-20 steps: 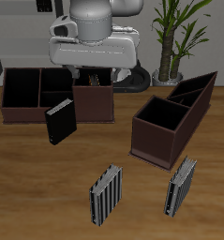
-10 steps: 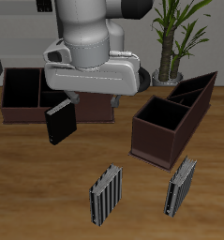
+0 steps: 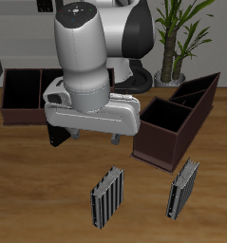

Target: Place the orange book into the back desk caddy's right compartment and place the right striped book into the back desk caddy's left compartment and place the black book into the back desk caddy's left compartment

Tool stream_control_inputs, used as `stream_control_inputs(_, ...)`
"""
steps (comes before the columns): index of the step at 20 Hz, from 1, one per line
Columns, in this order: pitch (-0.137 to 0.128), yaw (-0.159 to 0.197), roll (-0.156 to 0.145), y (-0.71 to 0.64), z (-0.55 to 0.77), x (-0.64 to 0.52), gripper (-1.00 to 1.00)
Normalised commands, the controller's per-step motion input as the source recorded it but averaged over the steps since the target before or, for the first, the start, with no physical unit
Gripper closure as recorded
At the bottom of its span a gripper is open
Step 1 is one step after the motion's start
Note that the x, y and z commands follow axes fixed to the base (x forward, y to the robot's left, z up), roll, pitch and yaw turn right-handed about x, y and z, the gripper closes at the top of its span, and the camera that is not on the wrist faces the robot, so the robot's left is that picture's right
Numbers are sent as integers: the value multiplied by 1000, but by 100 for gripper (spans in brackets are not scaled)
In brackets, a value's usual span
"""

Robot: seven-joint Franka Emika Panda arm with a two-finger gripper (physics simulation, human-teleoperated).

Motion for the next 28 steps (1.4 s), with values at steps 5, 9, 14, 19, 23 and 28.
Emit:
stream_control_inputs(5,-45,-31,-18,52,-381,31,-100)
stream_control_inputs(9,-39,-29,-5,147,-430,64,-100)
stream_control_inputs(14,11,-20,-16,-156,-370,98,-100)
stream_control_inputs(19,0,-18,-19,-30,-353,-18,-100)
stream_control_inputs(23,-125,-42,-76,145,-214,-224,-100)
stream_control_inputs(28,-105,8,-74,171,-48,-81,-100)
